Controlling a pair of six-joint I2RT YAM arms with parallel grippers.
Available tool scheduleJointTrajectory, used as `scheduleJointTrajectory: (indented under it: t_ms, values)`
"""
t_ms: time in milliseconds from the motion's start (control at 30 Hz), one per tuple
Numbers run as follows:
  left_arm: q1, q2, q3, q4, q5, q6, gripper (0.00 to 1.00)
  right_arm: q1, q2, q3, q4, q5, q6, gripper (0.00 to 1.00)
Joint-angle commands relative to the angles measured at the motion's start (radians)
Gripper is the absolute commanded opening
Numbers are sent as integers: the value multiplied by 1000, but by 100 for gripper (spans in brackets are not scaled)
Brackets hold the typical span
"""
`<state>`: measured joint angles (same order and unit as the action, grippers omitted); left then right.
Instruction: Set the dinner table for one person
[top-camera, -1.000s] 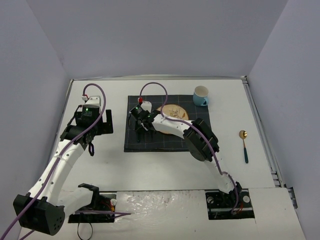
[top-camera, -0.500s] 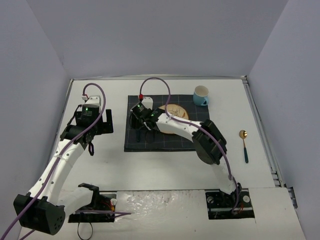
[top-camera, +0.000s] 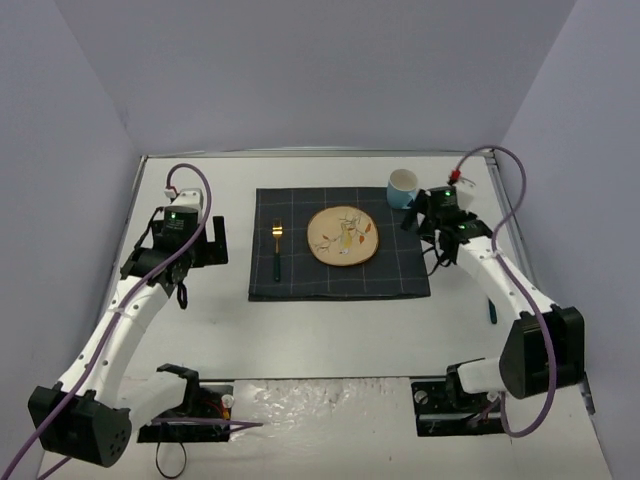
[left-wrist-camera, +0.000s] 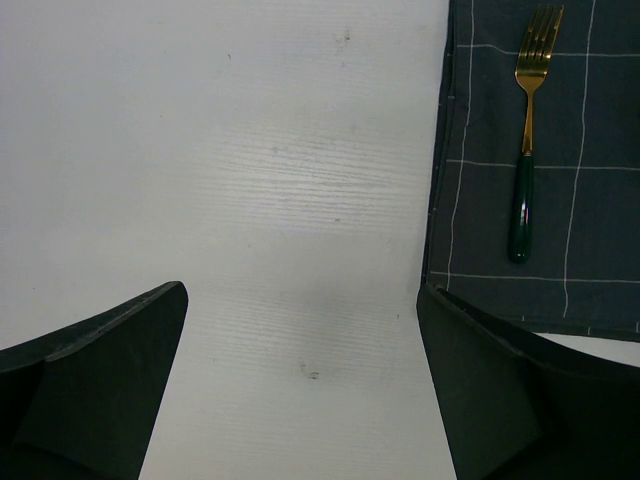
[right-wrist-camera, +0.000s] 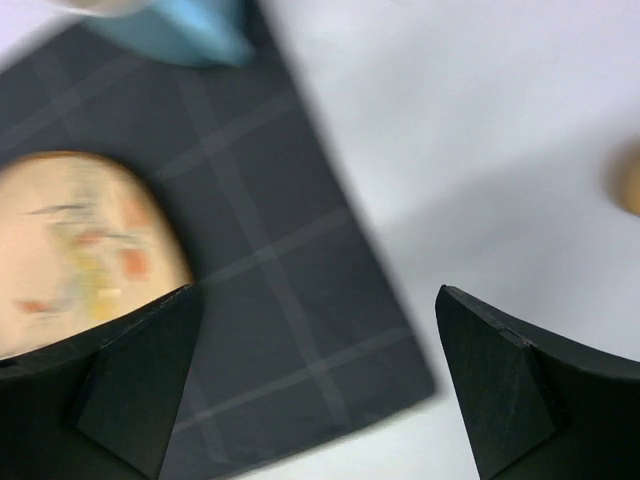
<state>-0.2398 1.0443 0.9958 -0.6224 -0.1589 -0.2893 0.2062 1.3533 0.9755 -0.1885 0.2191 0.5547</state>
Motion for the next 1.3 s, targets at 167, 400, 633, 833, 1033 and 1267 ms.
scheduleJointTrajectory:
  t_ms: [167, 400, 633, 833, 1033, 1267]
  values:
    - [-1, -15, 34, 43, 19, 5, 97, -444, -70, -158, -7, -90, -33, 94]
    - [-27, -30, 32, 36, -9, 15, 97, -534, 87, -152, 52, -27, -57, 94]
    - [-29, -10, 30, 39, -7, 13, 97, -556, 160, -160, 83, 1, -100, 94]
    - [-27, 14, 27, 45, -2, 10, 97, -559, 236, -154, 102, -41, -111, 89]
    - [-26, 26, 25, 49, -1, 10, 97, -557, 274, -165, 116, -85, -112, 71]
    - [-24, 23, 24, 50, -1, 10, 97, -520, 325, -148, 125, -107, -130, 37]
